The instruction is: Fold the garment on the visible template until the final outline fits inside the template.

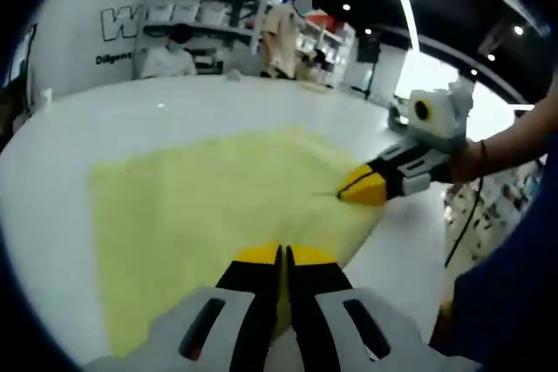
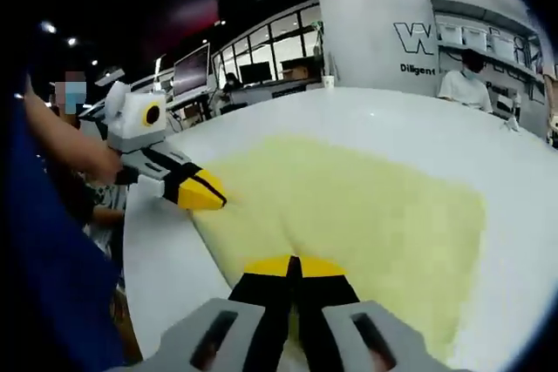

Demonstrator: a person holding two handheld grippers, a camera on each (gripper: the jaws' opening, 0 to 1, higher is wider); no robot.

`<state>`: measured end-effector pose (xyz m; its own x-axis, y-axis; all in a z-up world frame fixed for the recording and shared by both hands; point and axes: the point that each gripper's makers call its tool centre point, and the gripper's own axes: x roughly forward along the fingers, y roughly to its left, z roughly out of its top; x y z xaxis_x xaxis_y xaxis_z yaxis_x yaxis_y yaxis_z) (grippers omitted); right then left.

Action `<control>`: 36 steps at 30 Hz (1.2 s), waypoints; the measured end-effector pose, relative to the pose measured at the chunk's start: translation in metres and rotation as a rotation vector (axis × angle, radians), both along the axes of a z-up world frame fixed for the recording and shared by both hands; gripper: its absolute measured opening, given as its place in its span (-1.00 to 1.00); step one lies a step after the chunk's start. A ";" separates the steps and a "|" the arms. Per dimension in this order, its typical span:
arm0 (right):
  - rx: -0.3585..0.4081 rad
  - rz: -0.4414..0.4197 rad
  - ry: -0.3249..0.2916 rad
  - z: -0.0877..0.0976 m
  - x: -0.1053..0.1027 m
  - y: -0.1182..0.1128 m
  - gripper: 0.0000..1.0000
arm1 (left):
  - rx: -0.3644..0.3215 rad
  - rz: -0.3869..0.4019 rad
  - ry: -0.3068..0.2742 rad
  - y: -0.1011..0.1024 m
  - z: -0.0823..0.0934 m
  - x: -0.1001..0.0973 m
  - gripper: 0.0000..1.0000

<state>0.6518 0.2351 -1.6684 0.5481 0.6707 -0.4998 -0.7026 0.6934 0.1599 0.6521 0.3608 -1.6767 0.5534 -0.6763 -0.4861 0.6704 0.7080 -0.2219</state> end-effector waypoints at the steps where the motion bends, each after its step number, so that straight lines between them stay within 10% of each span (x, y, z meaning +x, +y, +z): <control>1: -0.006 -0.022 0.007 -0.001 -0.002 -0.011 -1.00 | -0.001 0.013 0.006 0.007 -0.001 -0.002 -1.00; 23: 0.080 -0.278 0.085 0.002 -0.017 -0.112 -0.96 | 0.009 0.309 0.063 0.125 -0.003 -0.016 -1.00; 32: 0.110 -0.300 -0.052 0.049 -0.023 -0.111 0.11 | -0.095 0.366 -0.027 0.132 0.059 -0.022 -0.19; 36: 0.160 -0.311 -0.085 0.061 -0.022 -0.102 0.56 | -0.145 0.347 -0.063 0.111 0.079 -0.023 0.55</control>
